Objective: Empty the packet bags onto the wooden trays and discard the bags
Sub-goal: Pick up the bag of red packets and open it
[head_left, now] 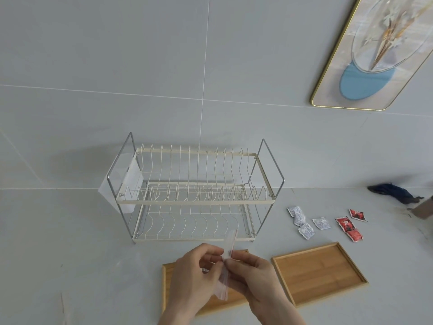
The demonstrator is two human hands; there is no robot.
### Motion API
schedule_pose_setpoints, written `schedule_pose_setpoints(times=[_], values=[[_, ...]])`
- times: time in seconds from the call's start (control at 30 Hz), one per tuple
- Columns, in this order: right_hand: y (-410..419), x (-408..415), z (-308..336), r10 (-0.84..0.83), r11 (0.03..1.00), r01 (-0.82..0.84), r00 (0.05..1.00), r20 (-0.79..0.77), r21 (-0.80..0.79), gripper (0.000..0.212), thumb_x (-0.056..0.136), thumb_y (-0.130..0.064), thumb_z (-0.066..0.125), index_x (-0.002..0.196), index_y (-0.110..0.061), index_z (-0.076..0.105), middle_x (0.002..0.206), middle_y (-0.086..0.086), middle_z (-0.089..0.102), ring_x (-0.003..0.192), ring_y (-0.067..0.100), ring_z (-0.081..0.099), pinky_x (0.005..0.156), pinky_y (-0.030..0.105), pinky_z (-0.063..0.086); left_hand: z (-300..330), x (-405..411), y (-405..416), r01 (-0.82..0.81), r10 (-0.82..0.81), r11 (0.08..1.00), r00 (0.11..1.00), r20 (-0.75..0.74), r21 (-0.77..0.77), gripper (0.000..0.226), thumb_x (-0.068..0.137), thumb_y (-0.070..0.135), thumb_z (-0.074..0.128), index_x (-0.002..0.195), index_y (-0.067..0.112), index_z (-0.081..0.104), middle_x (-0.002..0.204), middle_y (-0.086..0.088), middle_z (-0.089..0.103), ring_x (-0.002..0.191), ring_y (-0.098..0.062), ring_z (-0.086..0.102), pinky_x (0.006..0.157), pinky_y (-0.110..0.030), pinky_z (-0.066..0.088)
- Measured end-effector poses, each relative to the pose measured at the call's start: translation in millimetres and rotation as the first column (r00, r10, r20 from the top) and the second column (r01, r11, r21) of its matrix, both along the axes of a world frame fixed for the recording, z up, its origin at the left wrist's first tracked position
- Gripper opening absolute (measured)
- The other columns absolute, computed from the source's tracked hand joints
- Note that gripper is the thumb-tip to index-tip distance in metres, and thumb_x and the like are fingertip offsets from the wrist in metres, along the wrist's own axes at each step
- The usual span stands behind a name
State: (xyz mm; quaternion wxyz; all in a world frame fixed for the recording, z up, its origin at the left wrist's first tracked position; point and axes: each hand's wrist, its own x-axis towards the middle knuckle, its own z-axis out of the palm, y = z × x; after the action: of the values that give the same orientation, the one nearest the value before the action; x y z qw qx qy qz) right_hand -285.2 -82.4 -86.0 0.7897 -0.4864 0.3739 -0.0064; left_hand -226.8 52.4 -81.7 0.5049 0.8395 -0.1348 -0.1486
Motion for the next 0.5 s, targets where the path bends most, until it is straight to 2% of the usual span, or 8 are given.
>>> schedule_pose_setpoints(times=[0.1,0.2,0.3,0.4,0.5], values=[[-0.7,0.1,-1.8,-0.029,0.999,0.029,1.0,0.006,-0.023,0.027,0.08,0.011,0.075,0.106,0.013,0.065,0.092,0.035,0.075,0.075,0.039,0.077,0.078,0.048,0.064,-0.7,0.3,-0.4,0.017,-0.018,0.999,0.999,-0.036,-0.035,0.019,0.079,0.016,0.074,0.088,0.033,0.077,0.077,0.02,0.077,0.076,0.004,0.072,0.067,-0.009,0.053],[-0.4,1.5,-4.6,-0.059,0.998,0.059,0.998,0.0,-0.025,0.031,0.078,0.008,0.079,0.105,0.014,0.066,0.099,0.041,0.071,0.089,0.049,0.075,0.075,0.044,0.064,-0.5,-0.7,0.2,0.025,-0.03,0.997,0.996,-0.08,-0.072,0.02,0.078,0.015,0.074,0.088,0.033,0.078,0.078,0.019,0.079,0.076,0.003,0.074,0.072,-0.015,0.057],[1.4,2.3,-8.2,-0.065,0.998,0.065,0.998,0.018,0.006,0.03,0.079,0.005,0.078,0.107,0.012,0.067,0.101,0.039,0.073,0.097,0.051,0.072,0.087,0.048,0.06,-0.1,-0.1,1.0,0.052,-0.061,0.993,0.994,-0.091,-0.102,0.019,0.079,0.017,0.075,0.092,0.03,0.08,0.08,0.017,0.08,0.08,0.003,0.074,0.076,-0.017,0.058],[3.2,2.4,-10.6,-0.042,0.997,0.04,0.998,0.046,0.059,0.03,0.085,0.006,0.071,0.114,0.013,0.066,0.106,0.036,0.073,0.102,0.048,0.072,0.1,0.054,0.053,1.0,1.5,3.7,0.029,-0.04,0.993,0.995,-0.092,-0.112,0.02,0.079,0.017,0.078,0.093,0.031,0.081,0.081,0.02,0.079,0.081,0.007,0.073,0.074,-0.007,0.054],[3.3,2.8,-11.6,-0.01,0.997,0.004,0.997,0.072,0.081,0.03,0.088,0.01,0.065,0.118,0.013,0.065,0.108,0.036,0.072,0.105,0.048,0.071,0.105,0.057,0.05,0.4,3.8,5.7,0.031,-0.039,0.995,0.995,-0.088,-0.095,0.023,0.077,0.014,0.08,0.094,0.029,0.081,0.081,0.02,0.08,0.08,0.007,0.073,0.073,-0.005,0.054]])
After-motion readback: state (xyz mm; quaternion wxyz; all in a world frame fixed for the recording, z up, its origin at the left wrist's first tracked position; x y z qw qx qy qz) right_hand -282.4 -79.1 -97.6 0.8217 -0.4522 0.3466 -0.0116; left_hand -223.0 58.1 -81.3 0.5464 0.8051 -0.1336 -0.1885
